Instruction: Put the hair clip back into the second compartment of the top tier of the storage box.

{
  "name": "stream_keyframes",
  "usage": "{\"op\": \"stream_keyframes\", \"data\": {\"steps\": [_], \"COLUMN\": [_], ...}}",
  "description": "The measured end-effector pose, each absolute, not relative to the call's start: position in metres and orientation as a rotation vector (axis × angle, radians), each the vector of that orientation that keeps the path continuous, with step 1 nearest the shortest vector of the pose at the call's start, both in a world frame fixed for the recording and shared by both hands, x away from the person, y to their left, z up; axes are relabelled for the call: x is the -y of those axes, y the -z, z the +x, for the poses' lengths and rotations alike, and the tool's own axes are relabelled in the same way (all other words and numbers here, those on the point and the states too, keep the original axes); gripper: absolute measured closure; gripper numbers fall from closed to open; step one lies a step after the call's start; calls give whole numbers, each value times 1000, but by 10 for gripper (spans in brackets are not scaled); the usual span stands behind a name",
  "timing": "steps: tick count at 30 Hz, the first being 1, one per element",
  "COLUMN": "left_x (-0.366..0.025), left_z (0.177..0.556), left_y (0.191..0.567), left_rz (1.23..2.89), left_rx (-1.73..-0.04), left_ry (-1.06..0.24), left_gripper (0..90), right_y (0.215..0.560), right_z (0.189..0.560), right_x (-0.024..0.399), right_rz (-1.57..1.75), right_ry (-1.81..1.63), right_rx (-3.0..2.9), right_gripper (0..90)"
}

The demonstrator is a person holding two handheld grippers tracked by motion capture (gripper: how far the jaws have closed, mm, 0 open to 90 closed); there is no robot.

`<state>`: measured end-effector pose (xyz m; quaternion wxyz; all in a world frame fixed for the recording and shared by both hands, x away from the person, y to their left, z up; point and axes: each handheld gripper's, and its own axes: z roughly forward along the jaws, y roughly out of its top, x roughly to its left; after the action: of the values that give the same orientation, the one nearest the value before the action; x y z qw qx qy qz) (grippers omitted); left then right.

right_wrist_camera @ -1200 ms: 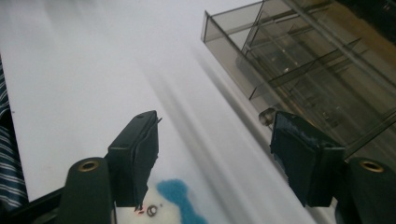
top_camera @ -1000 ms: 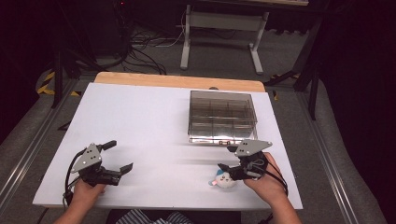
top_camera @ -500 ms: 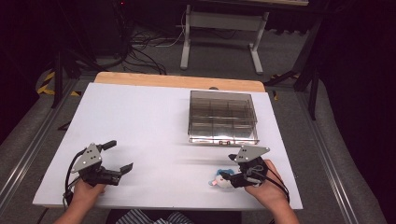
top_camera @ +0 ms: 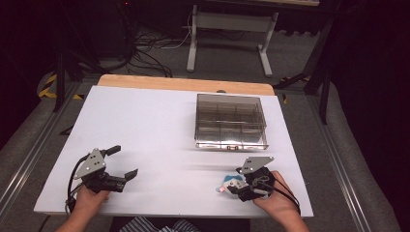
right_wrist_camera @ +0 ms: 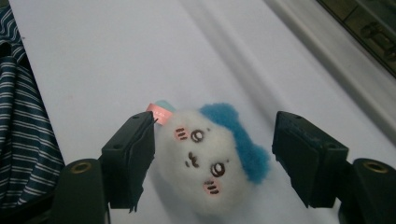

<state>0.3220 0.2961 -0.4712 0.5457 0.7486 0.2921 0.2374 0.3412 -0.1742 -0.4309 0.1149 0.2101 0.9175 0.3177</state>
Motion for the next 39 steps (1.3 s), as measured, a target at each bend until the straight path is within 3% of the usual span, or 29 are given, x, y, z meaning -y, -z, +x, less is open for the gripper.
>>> {"op": "stream_keyframes", "data": {"steps": [12,28,39], "left_x": [-296,-296,-296], "left_z": [322,322,322], "left_y": [471,471,471], "left_rz": [1776,1778,1777], "left_rx": [-692,-692,-692], "left_ry": [-564,-565,-563], "left_gripper": [0,0,0], "right_y": [444,451,438], "right_z": [347,350,348], "right_x": [170,165,164], "right_rz": [611,597,566], "right_ry": [-855,-829,-844], "right_rx": [-2749,-2771,-2754], "right_gripper": [314,507,528]}}
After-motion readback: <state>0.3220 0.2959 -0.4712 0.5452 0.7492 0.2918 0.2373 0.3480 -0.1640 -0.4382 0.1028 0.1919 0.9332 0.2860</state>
